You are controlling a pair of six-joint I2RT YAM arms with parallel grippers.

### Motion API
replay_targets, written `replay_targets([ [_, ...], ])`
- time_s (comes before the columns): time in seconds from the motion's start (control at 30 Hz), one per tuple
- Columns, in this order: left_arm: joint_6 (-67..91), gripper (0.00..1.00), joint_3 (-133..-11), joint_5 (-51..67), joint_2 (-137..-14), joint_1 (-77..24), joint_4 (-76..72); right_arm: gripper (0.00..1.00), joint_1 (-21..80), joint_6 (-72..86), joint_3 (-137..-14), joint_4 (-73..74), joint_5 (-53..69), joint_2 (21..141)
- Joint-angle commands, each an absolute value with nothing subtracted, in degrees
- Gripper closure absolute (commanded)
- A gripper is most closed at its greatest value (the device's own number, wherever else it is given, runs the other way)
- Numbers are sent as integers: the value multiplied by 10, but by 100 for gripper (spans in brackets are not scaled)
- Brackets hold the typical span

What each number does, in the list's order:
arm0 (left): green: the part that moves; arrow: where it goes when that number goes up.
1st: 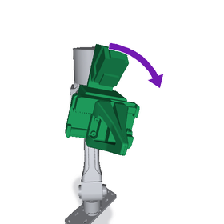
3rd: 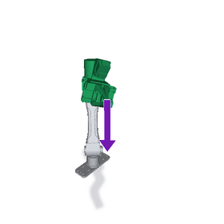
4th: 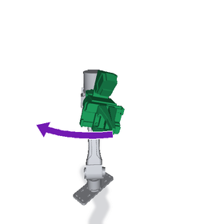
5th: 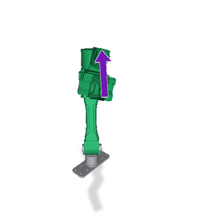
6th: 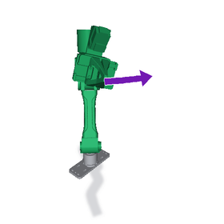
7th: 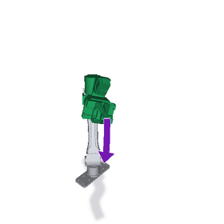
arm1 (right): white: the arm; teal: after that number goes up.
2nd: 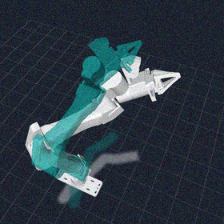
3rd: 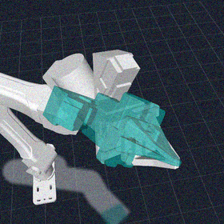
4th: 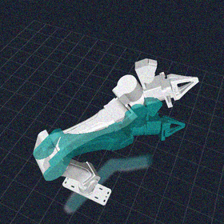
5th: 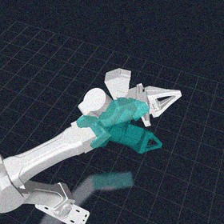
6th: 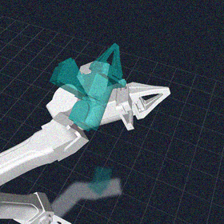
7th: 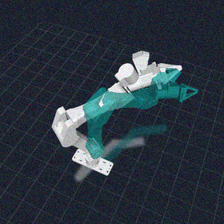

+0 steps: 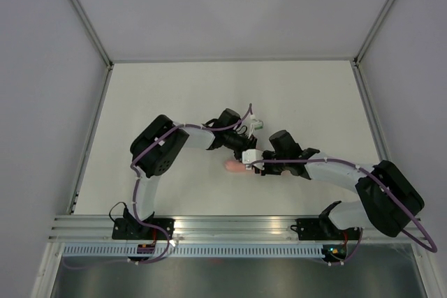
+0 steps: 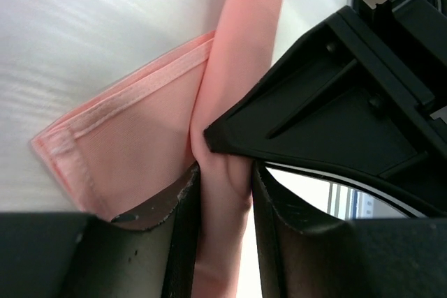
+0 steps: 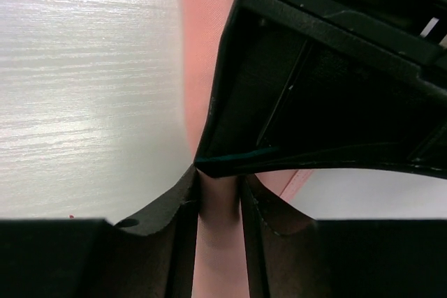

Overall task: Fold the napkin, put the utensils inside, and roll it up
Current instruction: Roll the napkin with the utensil

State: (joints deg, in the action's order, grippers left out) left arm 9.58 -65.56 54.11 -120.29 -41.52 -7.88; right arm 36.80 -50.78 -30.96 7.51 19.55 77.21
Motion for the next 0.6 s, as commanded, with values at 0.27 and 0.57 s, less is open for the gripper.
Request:
replay_targets([
  [0.27,133,58,-578,409,-1064,-367,-117,95,338,-533,-388,248,281,835],
  [0.57,156,58,-412,256,-920,-363,-282,96,276,-613,-522,430,371,947],
])
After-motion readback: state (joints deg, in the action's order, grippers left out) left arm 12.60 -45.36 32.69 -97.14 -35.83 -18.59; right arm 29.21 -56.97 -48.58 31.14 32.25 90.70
